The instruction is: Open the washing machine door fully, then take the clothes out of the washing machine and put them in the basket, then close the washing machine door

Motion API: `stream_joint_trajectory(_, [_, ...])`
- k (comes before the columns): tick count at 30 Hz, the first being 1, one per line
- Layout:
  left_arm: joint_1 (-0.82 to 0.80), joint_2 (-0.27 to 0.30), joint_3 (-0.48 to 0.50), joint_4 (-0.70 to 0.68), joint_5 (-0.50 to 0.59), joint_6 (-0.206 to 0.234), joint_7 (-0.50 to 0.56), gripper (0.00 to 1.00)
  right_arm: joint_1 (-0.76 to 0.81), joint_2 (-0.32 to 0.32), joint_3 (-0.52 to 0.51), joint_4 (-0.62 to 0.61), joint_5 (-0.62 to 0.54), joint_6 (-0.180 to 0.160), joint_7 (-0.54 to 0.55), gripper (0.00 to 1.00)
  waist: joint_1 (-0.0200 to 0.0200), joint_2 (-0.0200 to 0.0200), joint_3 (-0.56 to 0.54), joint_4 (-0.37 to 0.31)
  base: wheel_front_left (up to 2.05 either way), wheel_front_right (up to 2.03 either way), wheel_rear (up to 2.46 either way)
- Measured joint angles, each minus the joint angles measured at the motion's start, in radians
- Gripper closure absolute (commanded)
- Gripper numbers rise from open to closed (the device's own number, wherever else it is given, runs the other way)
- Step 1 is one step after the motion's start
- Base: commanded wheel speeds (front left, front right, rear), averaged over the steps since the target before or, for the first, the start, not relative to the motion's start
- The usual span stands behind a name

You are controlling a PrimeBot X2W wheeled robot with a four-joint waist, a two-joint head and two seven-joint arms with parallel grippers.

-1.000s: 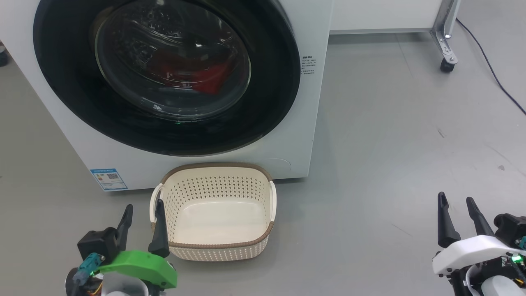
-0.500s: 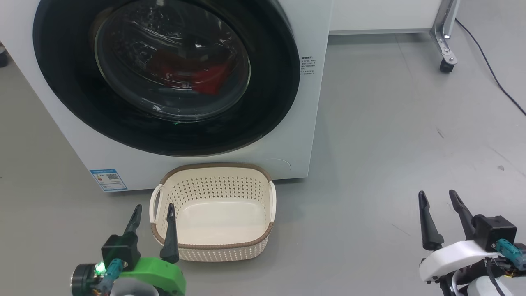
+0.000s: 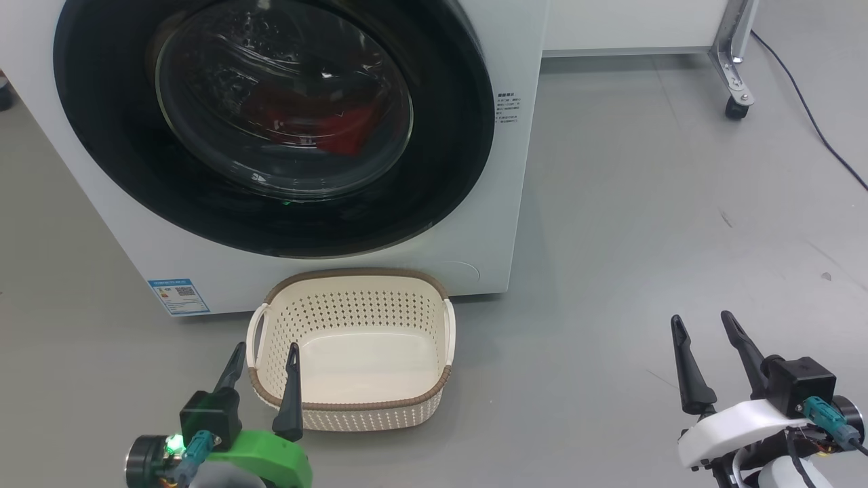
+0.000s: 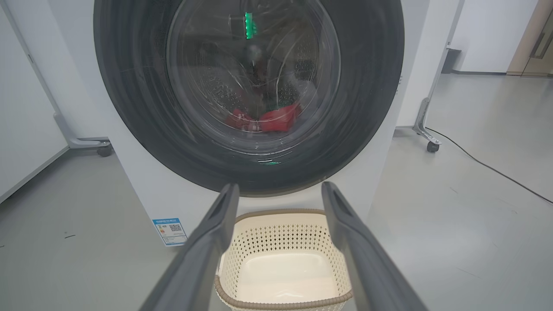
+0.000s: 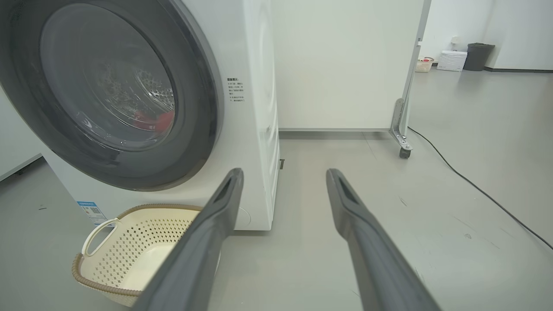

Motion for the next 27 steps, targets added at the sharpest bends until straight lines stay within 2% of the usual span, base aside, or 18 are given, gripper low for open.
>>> stream_joint_trajectory(23, [-0.003,-0.004,0.005,0.025,0.000,0.000,0.000,0.00,0.007,0.018,-0.029,0.000,-0.012,0.002,0.000,0.00,0.0000,0.0000,-0.002,-0.002,0.00,0.00,0.00])
stream_joint_trajectory(24, [-0.003,-0.004,0.005,0.026,0.000,0.000,0.000,0.00,0.007,0.020,-0.032,0.000,-0.012,0.002,0.000,0.56,0.0000,0.0000,-0.002,-0.003,0.00,0.00,0.00])
stream_joint_trajectory(25, [-0.003,-0.005,0.006,0.026,0.000,0.000,0.000,0.00,0.007,0.021,-0.035,0.000,-0.012,0.002,0.000,1.00,0.0000,0.0000,-0.002,-0.003,0.00,0.00,0.00])
stream_joint_trajectory(27, [-0.003,-0.005,0.006,0.028,0.000,0.000,0.000,0.00,0.008,0.023,-0.038,-0.001,-0.012,0.004,-0.001,1.00,0.0000,0.0000,-0.002,-0.003,0.00,0.00,0.00])
